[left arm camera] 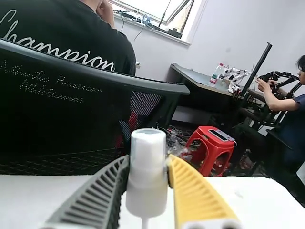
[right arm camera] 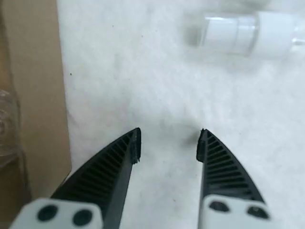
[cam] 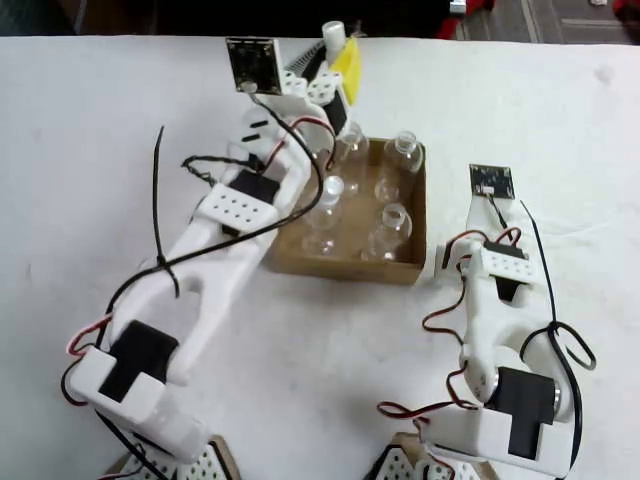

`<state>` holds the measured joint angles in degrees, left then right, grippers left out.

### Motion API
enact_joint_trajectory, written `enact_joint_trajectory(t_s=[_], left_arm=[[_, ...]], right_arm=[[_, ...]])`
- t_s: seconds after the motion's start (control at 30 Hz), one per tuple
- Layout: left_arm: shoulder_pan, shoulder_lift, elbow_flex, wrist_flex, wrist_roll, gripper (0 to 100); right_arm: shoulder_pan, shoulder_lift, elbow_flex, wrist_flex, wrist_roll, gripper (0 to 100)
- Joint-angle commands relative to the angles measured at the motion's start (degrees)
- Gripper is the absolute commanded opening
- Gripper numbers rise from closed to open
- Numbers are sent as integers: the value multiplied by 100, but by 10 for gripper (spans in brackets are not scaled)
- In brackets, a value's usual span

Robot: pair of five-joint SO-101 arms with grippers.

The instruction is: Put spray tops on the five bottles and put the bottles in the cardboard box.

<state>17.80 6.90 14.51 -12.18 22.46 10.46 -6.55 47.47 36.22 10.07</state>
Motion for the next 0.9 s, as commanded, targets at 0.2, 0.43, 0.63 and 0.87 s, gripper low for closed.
enact_joint_trajectory(t_s=[0.2,0.43,0.63,0.87], left_arm=[[136,-75,105,-35,-220,24],[233,145,141,-35,-835,28],[224,444,193,-703,-835,28],[233,453,202,-730,-835,28]], right_arm=[[-57,-40,-237,-84,53,176],[-57,-40,-237,-84,53,176],[-57,-40,-237,-84,53,176],[-57,-40,-237,-84,53,176]])
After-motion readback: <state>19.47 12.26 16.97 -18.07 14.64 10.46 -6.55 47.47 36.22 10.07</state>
